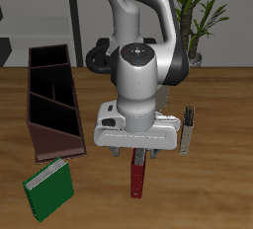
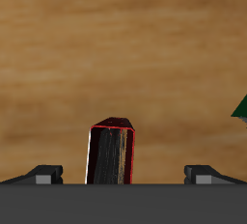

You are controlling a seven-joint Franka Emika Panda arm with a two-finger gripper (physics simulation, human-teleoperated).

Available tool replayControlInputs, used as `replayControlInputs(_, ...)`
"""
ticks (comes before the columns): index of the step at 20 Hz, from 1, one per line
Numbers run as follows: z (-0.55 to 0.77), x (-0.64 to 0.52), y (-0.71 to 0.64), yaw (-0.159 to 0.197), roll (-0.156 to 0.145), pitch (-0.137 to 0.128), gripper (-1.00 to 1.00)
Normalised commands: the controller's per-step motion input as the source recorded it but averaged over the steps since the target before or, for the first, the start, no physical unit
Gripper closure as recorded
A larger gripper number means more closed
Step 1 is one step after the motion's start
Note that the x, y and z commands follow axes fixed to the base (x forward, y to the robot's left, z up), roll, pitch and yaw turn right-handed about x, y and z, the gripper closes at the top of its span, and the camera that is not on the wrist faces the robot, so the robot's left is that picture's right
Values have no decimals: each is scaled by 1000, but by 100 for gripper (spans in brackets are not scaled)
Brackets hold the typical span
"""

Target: Place the red book into the right desk caddy's front compartment

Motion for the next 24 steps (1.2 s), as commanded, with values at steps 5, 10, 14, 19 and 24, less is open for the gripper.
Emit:
replayControlInputs(5, -263, 48, 19, -10, 8, 40, -100)
replayControlInputs(10, -228, 13, 0, 4, -13, 29, 100)
replayControlInputs(14, -38, -67, 44, 0, 16, 4, 100)
replayControlInputs(19, 161, -144, 11, 28, 14, -23, 100)
replayControlInputs(24, 569, -230, -162, 29, -26, -68, 100)
